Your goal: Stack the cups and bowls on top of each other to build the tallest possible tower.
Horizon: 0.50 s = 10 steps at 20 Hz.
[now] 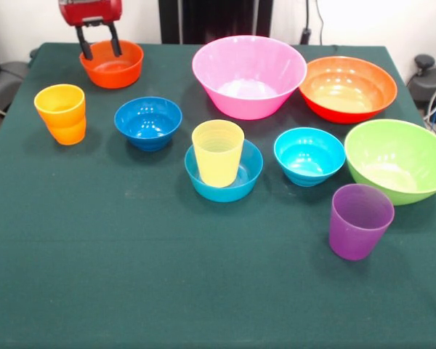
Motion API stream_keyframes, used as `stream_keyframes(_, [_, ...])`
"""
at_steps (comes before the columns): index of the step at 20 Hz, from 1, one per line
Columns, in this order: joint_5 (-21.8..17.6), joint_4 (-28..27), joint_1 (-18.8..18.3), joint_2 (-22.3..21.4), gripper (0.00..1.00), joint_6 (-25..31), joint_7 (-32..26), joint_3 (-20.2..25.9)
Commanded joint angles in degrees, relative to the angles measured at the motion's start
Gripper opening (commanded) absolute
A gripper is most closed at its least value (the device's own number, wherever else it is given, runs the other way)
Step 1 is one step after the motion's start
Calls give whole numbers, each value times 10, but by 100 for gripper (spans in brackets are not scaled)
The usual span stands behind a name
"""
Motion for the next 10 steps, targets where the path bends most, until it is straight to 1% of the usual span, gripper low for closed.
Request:
stream_keyframes(1, [20, -2, 3, -11, 100, 50, -146, 40])
stream_keyframes(4, [34, -4, -8, -14, 100, 64, -165, 51])
stream_keyframes(7, [54, 2, -18, -30, 100, 79, -177, 67])
stream_keyframes(10, [64, 4, -20, -40, 100, 90, -179, 77])
